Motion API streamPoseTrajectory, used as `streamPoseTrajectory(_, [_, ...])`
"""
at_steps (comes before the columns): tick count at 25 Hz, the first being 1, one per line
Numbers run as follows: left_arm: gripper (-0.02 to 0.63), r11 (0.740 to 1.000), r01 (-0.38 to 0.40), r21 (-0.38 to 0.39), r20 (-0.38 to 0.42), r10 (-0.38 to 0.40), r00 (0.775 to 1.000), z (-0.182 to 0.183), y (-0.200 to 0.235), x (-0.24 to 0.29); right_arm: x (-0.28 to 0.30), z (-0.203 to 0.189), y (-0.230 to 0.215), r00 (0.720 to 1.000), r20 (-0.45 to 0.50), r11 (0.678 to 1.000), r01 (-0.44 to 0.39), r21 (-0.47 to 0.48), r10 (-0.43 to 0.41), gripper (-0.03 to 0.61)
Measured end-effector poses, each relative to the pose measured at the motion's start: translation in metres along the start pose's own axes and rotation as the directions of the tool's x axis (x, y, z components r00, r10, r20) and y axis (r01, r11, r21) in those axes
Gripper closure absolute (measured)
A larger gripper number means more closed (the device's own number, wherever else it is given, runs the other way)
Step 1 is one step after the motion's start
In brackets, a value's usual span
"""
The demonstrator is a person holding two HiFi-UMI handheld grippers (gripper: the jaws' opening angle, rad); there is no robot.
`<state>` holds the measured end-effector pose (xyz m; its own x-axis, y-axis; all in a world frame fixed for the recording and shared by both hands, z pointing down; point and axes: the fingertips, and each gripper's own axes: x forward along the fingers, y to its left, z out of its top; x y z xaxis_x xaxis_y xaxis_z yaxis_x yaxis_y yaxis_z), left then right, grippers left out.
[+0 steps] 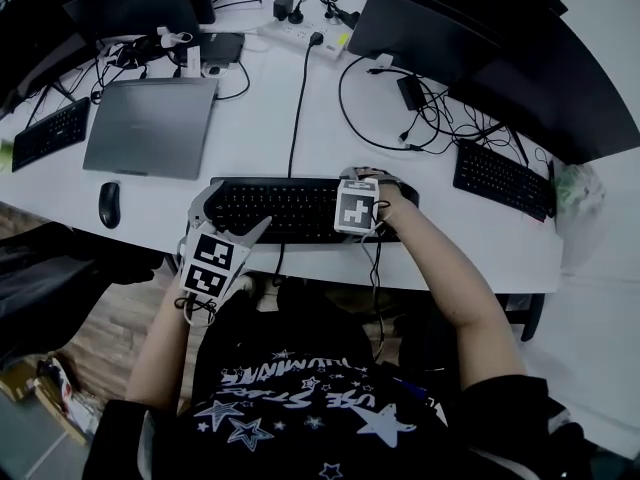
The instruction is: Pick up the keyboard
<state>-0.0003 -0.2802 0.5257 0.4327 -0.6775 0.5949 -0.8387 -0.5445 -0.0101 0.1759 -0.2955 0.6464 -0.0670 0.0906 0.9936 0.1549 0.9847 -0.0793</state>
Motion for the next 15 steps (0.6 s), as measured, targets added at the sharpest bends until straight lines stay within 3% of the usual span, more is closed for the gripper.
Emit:
streamPoseTrajectory(5, [0.199, 1.0, 0.028, 0.009, -0.016, -0.028, 0.999, -0.009, 0.001, 0.007, -0.018, 0.007, 0.015, 0.996, -0.047, 0.997, -0.072, 0.019, 0.073, 0.003])
streamPoseTrajectory(9, [0.199, 0.999, 0.047, 0.019, -0.017, -0.046, 0.999, -0.01, 0.003, 0.011, 0.001, 0.0, -0.004, 0.999, -0.025, 1.0, 0.026, -0.015, -0.027, 0.003])
streamPoseTrajectory(15, [0.199, 0.993, 0.087, 0.082, -0.035, -0.084, 0.996, -0.01, 0.003, 0.015, -0.004, -0.004, -0.004, 0.987, -0.083, 0.99, 0.139, -0.019, -0.14, 0.003])
